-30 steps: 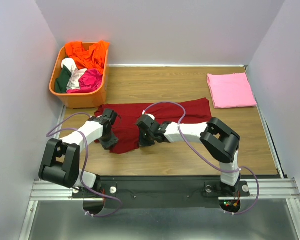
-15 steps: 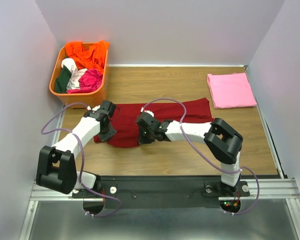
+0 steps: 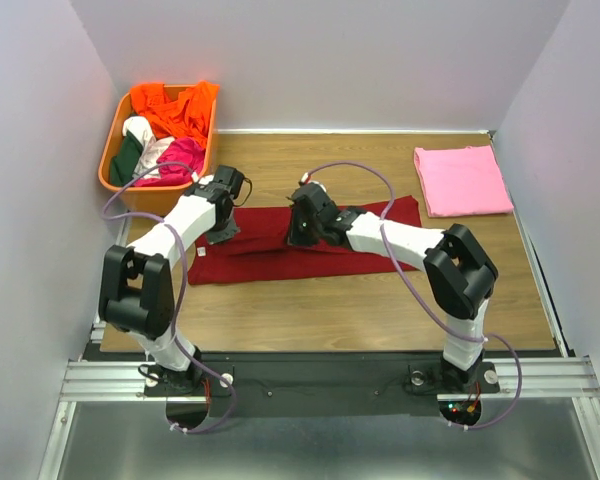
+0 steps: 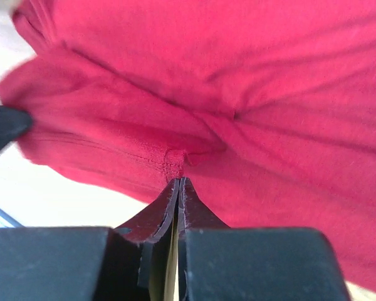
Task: Fold and stack the t-shirts
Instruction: Fold the tshirt
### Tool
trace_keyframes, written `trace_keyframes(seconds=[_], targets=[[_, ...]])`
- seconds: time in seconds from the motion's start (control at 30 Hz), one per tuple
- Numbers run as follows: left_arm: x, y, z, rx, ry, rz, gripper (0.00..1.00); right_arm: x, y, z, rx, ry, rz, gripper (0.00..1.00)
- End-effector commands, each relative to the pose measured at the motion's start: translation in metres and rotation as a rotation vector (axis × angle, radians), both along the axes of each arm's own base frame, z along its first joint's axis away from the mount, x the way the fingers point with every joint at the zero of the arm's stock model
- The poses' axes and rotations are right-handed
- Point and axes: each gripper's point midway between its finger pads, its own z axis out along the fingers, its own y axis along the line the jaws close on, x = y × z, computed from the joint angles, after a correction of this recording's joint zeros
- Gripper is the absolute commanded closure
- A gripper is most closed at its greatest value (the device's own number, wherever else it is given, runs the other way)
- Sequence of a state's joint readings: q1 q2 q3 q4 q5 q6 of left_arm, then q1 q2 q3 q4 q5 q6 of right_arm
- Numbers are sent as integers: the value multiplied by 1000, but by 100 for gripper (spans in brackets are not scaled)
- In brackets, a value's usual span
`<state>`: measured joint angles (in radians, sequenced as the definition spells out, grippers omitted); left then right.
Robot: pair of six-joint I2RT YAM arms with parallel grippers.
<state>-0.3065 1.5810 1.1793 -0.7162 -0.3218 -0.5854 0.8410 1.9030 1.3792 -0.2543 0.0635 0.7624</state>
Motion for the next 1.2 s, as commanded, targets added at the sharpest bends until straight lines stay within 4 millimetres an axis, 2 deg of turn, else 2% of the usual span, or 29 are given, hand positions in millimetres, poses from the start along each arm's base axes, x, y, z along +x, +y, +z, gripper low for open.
trace_keyframes(seconds=[0.0,0.27,0.33,0.47,0.5,0.67,0.77,0.87,0.97,1.03,1.07,1.1,1.17], targets=[[28,2,20,52,-63,-44,97,15,4,21,35,-31,27,94],[58,-5,10,53,-72,-69,95,41,3,14,35,-30,-1,89],[62,-6,5,57,-67,-68,91,47,3,9,26,-28,-8,88],[74,-9,3,50,-88,-71,77,64,-1,7,13,-49,-33,75],[76,-10,2,50,-89,-76,74,66,-2,7,9,-54,-35,75],[90,-9,6,43,-125,-69,73,85,-9,10,-9,-87,-41,75],[94,-11,3,32,-127,-80,63,89,-11,12,-20,-104,-27,75],[97,-14,1,12,-140,-84,60,93,-16,11,-38,-115,-33,74],[103,-18,-5,-7,-145,-94,49,111,-40,12,-62,-126,-65,65],[104,-19,0,-16,-151,-96,47,113,-57,23,-78,-142,-65,61],[104,-21,5,-27,-160,-102,44,115,-65,33,-84,-162,-63,59],[102,-23,17,-47,-184,-108,38,116,-85,31,-128,-170,-57,57],[98,-30,30,-89,-214,-128,36,108,-112,31,-183,-158,-61,53]])
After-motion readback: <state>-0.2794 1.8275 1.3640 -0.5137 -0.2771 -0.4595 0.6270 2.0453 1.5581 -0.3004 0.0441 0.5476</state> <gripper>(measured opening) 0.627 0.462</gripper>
